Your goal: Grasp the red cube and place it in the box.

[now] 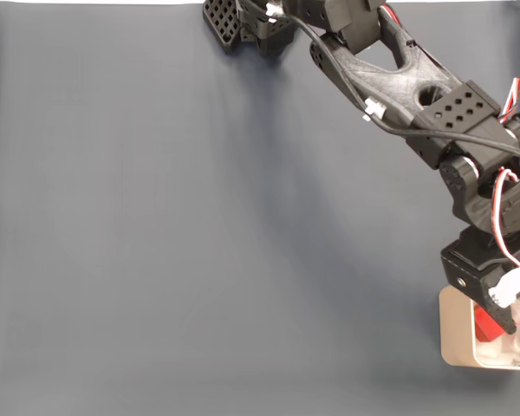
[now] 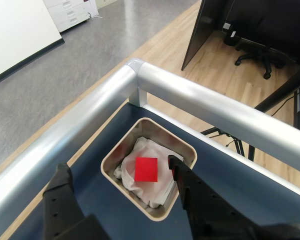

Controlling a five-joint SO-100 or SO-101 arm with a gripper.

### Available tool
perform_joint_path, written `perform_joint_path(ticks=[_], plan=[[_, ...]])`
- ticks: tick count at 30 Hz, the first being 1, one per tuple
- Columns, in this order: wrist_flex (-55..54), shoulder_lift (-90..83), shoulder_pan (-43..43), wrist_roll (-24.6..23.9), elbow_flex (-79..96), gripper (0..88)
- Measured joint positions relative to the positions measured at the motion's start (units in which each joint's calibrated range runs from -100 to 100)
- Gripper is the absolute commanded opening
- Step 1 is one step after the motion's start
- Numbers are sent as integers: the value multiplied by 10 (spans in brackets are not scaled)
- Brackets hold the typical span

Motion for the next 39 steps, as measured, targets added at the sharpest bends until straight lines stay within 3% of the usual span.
perform_joint_path(ticks=[3, 6, 12, 21, 26, 33, 39], plan=[[0, 0, 0, 0, 0, 152], [0, 0, 4, 0, 0, 0], [-32, -40, 55, 5, 75, 0], [-101, -228, 211, 16, 311, 0], [-109, -402, 243, 1, 498, 0], [-109, -832, 254, -12, 922, 0], [-106, -1044, 264, -12, 1140, 0]])
